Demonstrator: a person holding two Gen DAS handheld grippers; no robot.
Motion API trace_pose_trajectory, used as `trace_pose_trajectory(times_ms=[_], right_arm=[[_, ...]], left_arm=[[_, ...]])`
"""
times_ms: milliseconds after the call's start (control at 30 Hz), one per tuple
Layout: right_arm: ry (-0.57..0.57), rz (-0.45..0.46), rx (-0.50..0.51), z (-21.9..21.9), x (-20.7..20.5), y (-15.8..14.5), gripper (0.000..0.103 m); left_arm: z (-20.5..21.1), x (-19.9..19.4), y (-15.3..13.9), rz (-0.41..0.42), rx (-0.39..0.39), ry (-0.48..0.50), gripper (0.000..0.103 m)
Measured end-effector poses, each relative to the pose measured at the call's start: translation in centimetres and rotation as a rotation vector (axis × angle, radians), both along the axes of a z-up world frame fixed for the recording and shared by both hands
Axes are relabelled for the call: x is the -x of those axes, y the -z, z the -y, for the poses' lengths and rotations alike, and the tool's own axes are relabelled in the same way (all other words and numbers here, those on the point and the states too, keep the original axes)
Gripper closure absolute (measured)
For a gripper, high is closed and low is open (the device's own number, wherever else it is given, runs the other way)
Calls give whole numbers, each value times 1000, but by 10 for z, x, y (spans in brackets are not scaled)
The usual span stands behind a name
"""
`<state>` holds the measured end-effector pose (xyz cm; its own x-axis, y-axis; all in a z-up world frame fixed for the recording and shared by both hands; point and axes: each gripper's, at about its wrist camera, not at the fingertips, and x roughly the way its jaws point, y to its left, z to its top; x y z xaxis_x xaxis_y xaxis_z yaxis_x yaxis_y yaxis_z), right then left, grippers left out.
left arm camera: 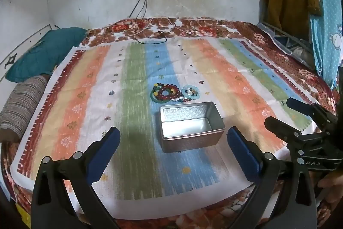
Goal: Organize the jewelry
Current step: 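Move both tools toward the bracelet pile beside the silver tin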
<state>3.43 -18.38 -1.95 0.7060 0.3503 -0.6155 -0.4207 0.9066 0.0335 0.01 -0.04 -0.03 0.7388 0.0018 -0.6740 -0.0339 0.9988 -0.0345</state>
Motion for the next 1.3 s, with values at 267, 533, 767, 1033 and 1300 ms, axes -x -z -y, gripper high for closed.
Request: trace_pose_trajectory(times_ms=[267,533,767,1033,1300], right_arm=[[-6,5,-7,1,1,-1,4],[-6,4,-4,0,1,0,4],[-6,-3,2,-1,-1,3,4],[-13,-14,17,-4,-6,4,4],[-9,-14,35,-10,-18,-1,4]], left_arm=[[-6,-3,2,-1,-6,-3,6],[-7,-3,4,7,-11,-13,6],[-4,-2,4,-4,-11,-28,6],[-3,-8,7,-71,-14,-44,6],[-9,-24,4,-58,16,-69,6]])
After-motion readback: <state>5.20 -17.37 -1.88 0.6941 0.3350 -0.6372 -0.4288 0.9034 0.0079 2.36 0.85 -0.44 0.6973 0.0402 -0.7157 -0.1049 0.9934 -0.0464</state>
